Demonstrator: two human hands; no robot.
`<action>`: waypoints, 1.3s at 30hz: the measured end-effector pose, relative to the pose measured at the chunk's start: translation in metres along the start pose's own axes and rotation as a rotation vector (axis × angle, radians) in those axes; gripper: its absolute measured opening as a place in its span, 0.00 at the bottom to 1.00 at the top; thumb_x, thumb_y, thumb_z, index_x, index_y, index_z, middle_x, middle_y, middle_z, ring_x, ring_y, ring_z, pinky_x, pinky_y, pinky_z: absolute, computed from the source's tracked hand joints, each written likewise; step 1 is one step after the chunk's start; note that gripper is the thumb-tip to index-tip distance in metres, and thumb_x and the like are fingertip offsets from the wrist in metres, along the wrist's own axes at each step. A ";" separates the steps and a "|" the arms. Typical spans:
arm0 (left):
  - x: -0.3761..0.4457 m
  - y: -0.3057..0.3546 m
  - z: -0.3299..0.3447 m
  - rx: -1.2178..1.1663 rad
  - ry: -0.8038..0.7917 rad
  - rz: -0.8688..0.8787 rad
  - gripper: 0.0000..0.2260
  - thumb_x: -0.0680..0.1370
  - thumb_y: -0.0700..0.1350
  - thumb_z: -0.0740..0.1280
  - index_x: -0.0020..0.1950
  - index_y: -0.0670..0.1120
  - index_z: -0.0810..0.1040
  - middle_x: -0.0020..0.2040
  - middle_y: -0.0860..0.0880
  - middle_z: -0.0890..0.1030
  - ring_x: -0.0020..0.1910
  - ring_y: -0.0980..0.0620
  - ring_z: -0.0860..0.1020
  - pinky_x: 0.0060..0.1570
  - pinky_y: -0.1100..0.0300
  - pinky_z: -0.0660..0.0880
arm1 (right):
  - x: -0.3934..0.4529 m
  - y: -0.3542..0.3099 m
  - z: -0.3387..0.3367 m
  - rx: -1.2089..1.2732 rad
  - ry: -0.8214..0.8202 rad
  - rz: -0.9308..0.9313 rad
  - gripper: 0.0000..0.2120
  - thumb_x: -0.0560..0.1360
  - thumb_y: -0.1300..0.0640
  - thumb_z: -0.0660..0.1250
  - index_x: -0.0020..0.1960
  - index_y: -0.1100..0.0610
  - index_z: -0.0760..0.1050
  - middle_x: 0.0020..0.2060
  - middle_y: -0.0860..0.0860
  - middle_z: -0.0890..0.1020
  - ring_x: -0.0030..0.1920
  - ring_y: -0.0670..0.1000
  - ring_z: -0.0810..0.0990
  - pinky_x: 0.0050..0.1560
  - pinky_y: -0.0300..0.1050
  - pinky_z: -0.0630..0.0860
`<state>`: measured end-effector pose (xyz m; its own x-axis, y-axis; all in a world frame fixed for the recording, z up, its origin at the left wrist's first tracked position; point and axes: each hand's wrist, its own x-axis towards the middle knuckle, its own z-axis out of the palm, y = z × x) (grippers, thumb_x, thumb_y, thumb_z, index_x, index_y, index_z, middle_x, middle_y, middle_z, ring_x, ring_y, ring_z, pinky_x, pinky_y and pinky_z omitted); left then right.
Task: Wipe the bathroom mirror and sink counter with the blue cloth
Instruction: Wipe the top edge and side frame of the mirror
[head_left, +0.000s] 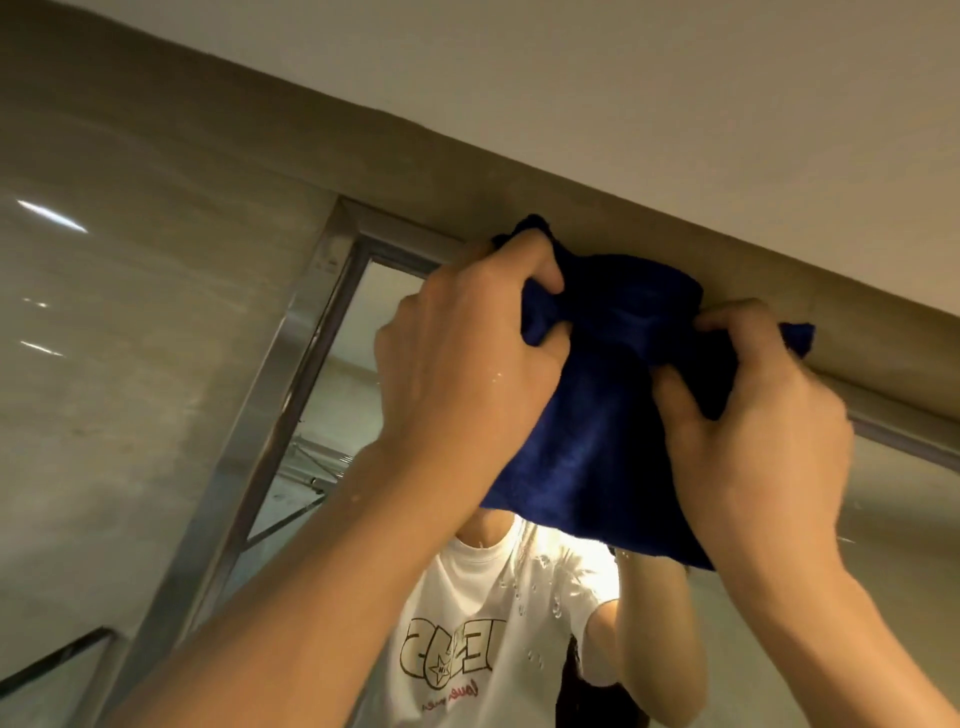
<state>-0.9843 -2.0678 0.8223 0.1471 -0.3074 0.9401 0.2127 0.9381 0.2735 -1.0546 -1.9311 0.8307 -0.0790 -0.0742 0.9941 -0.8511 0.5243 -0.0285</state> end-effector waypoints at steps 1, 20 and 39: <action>0.001 -0.003 -0.003 0.007 0.004 -0.018 0.10 0.71 0.53 0.73 0.49 0.59 0.75 0.40 0.58 0.78 0.43 0.47 0.79 0.37 0.52 0.74 | 0.000 -0.002 0.004 0.015 -0.005 -0.011 0.14 0.74 0.54 0.67 0.59 0.52 0.71 0.45 0.58 0.80 0.40 0.64 0.76 0.37 0.48 0.64; -0.043 0.078 0.074 -0.048 0.110 -0.104 0.08 0.71 0.48 0.73 0.48 0.56 0.77 0.45 0.57 0.81 0.47 0.48 0.78 0.42 0.50 0.76 | 0.001 0.102 -0.050 0.098 -0.010 -0.025 0.11 0.74 0.52 0.68 0.56 0.47 0.75 0.45 0.48 0.83 0.47 0.59 0.79 0.40 0.49 0.70; -0.063 0.121 0.103 0.114 0.132 -0.021 0.07 0.71 0.49 0.73 0.49 0.54 0.82 0.45 0.56 0.83 0.46 0.49 0.80 0.45 0.47 0.77 | 0.003 0.151 -0.075 0.109 -0.025 -0.073 0.14 0.80 0.50 0.63 0.65 0.45 0.70 0.50 0.50 0.80 0.51 0.56 0.80 0.40 0.47 0.70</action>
<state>-1.0670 -1.9186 0.8169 0.2706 -0.3387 0.9011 0.1075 0.9408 0.3214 -1.1441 -1.7885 0.8371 -0.0263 -0.1305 0.9911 -0.9062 0.4216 0.0315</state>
